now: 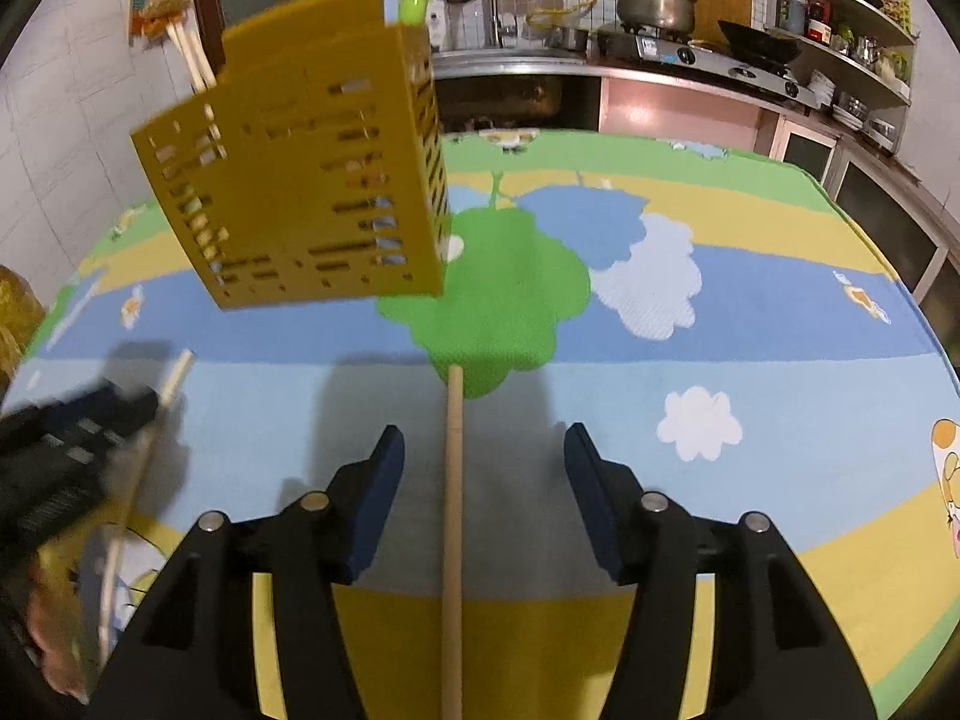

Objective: Organize utensils
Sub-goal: 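Lift both held chopsticks up toward the yellow holder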

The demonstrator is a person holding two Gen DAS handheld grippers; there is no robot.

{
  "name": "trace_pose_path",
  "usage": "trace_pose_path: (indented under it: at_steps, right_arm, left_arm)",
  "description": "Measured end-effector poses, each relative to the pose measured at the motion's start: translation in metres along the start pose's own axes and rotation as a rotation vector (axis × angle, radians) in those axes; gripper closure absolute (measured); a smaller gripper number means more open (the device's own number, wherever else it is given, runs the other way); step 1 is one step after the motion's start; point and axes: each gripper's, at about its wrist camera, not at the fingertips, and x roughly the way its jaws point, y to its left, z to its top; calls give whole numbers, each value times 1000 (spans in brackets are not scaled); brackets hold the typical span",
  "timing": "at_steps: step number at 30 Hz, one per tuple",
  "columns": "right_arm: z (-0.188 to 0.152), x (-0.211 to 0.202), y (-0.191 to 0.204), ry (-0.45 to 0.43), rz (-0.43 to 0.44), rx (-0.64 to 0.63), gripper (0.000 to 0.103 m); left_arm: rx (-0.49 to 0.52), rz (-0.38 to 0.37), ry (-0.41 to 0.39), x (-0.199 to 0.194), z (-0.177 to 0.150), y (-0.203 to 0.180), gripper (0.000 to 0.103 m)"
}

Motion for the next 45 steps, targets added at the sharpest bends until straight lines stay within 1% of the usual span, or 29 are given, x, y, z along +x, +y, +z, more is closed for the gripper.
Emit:
trace_pose_path:
  at_steps: [2,3,5,6,9,11,12,13,14,16,17,19,20,21,22,24,29,32,34,37,42,45]
  right_arm:
    - [0,1,2,4,-9,-6,47]
    - [1,1,2,5,-12,-5,47]
    - [1,3,3,11,-19,-7,47]
    - [0,3,4,12,-22,-8,47]
    - [2,4,5,16,-32,-8,49]
    - [3,5,6,19,-40,-1,52]
    - [4,5,7,19,-45,0,58]
    - [5,6,7,19,-46,-3,64]
    - [5,6,9,21,-41,-13,66]
    - [5,6,13,22,-40,-28,75]
    - [5,5,15,22,-40,-35,77]
    - [6,5,17,27,-32,-46,85]
    - [6,5,18,32,-22,-46,88]
    - [7,6,16,40,1,-33,94]
    - [8,6,14,43,15,-22,96]
    - [7,6,12,43,30,-7,97]
    - [5,2,10,26,60,20,97]
    - [1,-14,10,-36,64,28,97]
    - [1,-24,8,-81,75,39,97]
    - [-1,-45,6,-174,103,53,97]
    - [0,-80,10,-349,115,45,97]
    - [-2,-96,11,-445,114,41,97]
  left_arm:
    - [2,16,4,1,1,4,40]
    - [4,22,23,5,0,5,37]
    - [25,38,74,16,-4,4,37]
    - [34,45,87,19,-5,3,37]
    - [61,61,80,20,-7,0,38]
    - [47,34,94,21,-5,1,47]
    - [38,13,99,20,-4,0,52]
    - [40,9,100,20,-4,0,59]
    - [46,5,98,19,-4,-1,62]
    - [66,-2,94,17,-6,-7,73]
    - [74,-2,92,16,-7,-10,76]
    - [93,-8,85,15,-8,-14,85]
    - [95,-14,83,15,-8,-14,87]
    - [92,-17,81,14,-8,-15,90]
    - [86,-18,79,14,-9,-15,95]
    - [67,-25,78,13,-9,-11,98]
    - [29,-56,78,15,-7,-1,99]
    - [1,-60,61,9,-7,3,99]
    - [-23,-60,19,-1,-4,8,99]
    - [-53,-61,-74,-23,0,13,99]
    - [-87,-51,-234,-59,5,18,99]
    - [-114,-53,-307,-74,5,22,99]
